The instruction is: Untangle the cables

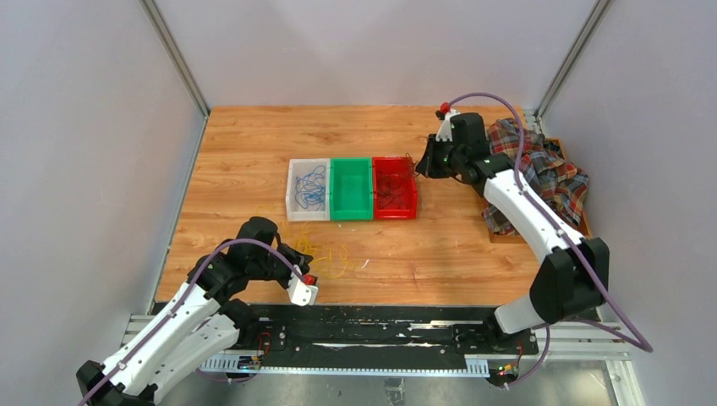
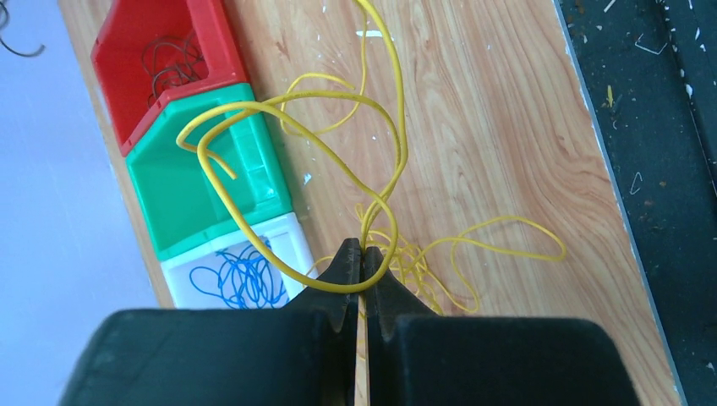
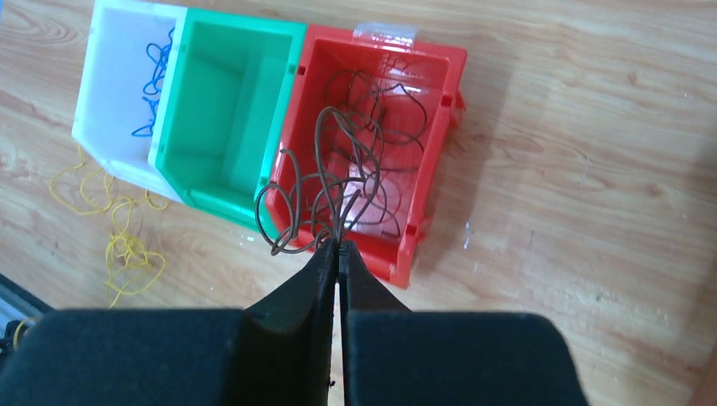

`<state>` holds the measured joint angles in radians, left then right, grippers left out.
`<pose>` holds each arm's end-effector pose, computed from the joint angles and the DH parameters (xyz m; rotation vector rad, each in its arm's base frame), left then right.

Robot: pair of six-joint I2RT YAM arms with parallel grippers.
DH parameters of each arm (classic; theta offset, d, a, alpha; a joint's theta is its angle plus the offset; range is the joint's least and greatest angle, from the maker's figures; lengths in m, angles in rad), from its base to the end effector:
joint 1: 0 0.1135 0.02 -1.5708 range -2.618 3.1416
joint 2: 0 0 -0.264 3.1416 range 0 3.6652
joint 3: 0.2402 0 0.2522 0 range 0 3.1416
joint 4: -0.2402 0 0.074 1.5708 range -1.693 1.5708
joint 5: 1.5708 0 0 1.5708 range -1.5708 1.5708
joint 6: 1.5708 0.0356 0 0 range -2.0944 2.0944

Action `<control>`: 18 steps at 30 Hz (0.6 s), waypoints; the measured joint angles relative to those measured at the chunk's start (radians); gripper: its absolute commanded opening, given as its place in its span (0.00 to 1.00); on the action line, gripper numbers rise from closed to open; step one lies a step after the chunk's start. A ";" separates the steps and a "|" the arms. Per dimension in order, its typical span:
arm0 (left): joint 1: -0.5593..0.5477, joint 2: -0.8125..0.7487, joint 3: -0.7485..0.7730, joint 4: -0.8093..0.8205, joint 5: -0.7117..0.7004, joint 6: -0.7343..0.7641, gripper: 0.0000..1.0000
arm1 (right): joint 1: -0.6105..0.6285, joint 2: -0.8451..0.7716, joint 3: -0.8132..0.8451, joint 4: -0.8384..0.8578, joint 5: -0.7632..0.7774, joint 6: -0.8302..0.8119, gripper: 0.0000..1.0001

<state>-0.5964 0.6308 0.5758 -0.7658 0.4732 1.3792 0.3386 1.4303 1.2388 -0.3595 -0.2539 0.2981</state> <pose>0.0957 -0.0846 0.2383 2.0184 1.0723 -0.1655 0.3058 0.1172 0.3304 -0.1983 2.1613 0.6414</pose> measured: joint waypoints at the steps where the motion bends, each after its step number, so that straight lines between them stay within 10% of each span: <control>1: 0.000 0.000 0.004 0.000 0.005 -0.004 0.01 | 0.004 0.029 0.015 0.010 0.003 -0.001 0.02; 12: 0.000 0.004 0.006 -0.016 0.024 -0.033 0.01 | 0.027 0.158 0.094 0.043 0.023 -0.020 0.03; 18: 0.000 0.007 0.008 -0.019 0.030 -0.050 0.01 | 0.048 0.167 0.099 0.050 0.037 -0.046 0.44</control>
<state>-0.5964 0.6376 0.5835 -0.7845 0.5034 1.3293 0.3862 1.5970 1.3380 -0.3096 -0.2165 0.2520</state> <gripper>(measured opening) 0.019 0.261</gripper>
